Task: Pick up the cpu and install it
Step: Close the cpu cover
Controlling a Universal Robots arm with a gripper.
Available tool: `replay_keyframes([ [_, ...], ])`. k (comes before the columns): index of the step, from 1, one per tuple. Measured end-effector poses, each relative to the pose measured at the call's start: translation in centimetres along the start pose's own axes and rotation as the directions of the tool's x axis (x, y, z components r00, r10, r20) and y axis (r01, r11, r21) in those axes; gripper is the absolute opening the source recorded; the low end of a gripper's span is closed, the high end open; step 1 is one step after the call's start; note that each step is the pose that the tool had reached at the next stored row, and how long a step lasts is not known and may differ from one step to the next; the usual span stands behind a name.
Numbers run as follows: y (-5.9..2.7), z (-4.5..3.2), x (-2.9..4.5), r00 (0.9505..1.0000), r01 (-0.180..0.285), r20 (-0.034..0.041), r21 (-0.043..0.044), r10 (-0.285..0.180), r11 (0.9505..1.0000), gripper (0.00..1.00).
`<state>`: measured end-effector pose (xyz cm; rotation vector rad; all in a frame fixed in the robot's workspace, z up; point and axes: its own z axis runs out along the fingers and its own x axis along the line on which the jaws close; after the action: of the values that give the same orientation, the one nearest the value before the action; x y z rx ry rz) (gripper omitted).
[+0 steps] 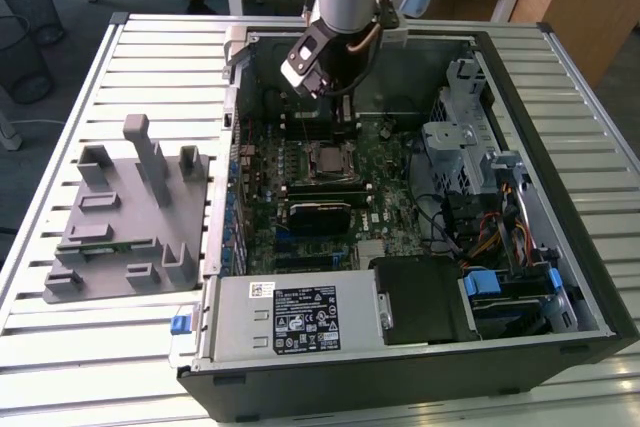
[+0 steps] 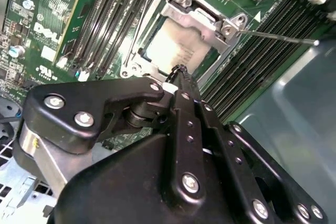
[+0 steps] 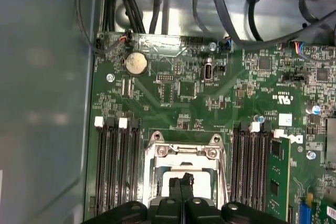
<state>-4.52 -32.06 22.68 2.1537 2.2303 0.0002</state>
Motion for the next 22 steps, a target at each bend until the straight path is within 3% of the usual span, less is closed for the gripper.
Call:
replay_keyframes([
  [9, -2.51, 0.52, 0.1, 1.0, 0.0, 0.0002, 0.0001, 0.0, 1.0, 0.11],
  [17, -3.59, 1.47, 0.16, 1.0, 0.0, -0.0002, -0.0001, 0.0, 1.0, 0.11],
  [22, -3.64, 2.1, 0.18, 1.0, 0.0, -0.0012, -0.0002, 0.0, 1.0, 0.11],
])
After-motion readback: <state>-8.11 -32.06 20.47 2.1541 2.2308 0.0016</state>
